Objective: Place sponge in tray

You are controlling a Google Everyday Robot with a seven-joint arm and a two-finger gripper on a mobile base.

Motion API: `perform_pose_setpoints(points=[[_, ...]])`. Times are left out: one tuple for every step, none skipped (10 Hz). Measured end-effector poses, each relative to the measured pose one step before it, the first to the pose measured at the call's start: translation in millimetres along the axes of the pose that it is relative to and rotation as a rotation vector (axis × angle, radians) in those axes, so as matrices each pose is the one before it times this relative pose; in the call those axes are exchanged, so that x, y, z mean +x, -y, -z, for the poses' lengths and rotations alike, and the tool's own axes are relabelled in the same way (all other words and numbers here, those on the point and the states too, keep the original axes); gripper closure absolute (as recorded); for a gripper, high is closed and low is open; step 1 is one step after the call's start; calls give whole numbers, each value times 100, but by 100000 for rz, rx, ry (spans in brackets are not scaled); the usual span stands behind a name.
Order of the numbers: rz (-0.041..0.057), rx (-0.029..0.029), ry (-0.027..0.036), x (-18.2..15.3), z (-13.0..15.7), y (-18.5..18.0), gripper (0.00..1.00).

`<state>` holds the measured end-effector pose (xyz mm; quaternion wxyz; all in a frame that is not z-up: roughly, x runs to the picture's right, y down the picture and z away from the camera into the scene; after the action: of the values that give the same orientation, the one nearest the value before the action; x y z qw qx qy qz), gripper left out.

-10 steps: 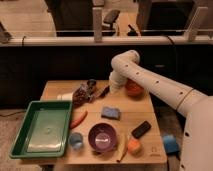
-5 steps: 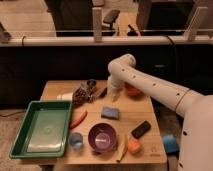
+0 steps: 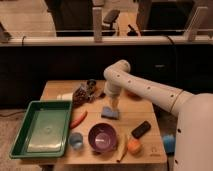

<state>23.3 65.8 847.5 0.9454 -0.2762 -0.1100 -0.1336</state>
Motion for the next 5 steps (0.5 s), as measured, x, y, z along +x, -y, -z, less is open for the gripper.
perform_pose_setpoints(points=[[-1589, -214, 135, -338, -544, -353, 20], [-1065, -540, 206, -277, -698, -438, 20], [-777, -826, 438, -244, -923, -458, 20], [-520, -955, 421, -46, -923, -418, 20], [-430, -1079, 384, 29, -1154, -482, 20]])
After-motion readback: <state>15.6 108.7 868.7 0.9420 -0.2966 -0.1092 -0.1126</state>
